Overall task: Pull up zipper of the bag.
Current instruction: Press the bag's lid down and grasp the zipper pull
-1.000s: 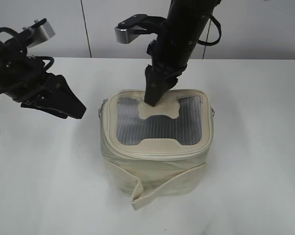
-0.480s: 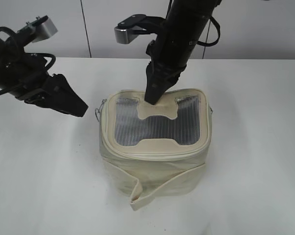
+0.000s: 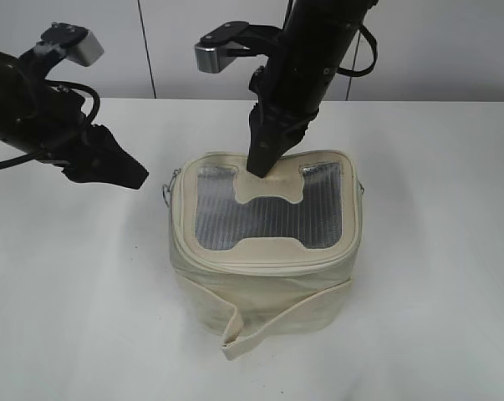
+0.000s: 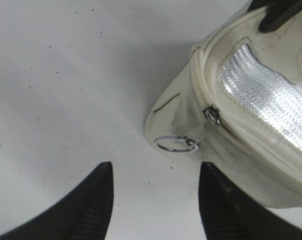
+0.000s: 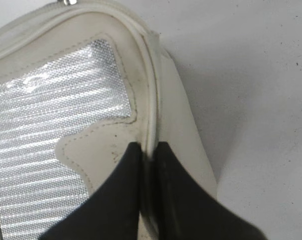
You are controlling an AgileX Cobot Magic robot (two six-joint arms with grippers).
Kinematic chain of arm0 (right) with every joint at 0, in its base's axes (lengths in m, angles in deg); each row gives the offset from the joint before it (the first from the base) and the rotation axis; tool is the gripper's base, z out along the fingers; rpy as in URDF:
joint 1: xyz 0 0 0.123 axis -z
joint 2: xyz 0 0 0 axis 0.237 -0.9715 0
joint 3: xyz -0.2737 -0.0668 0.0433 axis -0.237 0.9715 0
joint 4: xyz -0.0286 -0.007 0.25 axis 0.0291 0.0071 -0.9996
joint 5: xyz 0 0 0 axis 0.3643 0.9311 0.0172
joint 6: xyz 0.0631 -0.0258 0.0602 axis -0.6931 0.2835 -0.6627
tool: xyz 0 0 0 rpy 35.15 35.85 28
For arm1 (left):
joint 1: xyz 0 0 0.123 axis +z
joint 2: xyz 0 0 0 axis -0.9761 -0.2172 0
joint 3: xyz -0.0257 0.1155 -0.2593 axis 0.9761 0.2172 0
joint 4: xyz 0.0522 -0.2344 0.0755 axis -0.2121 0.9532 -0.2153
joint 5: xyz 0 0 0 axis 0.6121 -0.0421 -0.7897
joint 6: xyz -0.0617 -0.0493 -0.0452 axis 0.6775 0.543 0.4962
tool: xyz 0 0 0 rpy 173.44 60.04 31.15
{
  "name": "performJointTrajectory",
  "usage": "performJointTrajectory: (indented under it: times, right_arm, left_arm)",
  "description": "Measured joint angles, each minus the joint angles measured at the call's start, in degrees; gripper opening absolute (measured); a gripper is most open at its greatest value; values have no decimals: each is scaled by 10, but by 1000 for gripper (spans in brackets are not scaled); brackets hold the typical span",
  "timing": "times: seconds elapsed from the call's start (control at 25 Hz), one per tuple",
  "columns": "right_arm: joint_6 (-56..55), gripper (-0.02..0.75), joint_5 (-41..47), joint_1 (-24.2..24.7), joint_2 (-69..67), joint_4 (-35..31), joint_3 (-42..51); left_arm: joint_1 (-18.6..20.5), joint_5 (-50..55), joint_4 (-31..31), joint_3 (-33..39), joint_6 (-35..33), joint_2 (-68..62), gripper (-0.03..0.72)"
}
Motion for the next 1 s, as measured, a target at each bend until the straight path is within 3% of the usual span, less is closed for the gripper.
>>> performJointTrajectory:
  times: [0.24,0.56,0.88,1.0]
  right_arm:
    - [1,57,0,0,4,1,1]
    - [1,57,0,3,4,2,1]
    - [1,56,0,4,4,5,1]
    - [1,56,0,4,4,7,1]
  left_arm:
    - [-6,12,12,1,-56,-31,419]
    - [-63,-32,5,1,-70,-56,421]
    - [-66,-63,42,1,-72,-80,420]
    - [-66,-66,52,1,-80,-80,371]
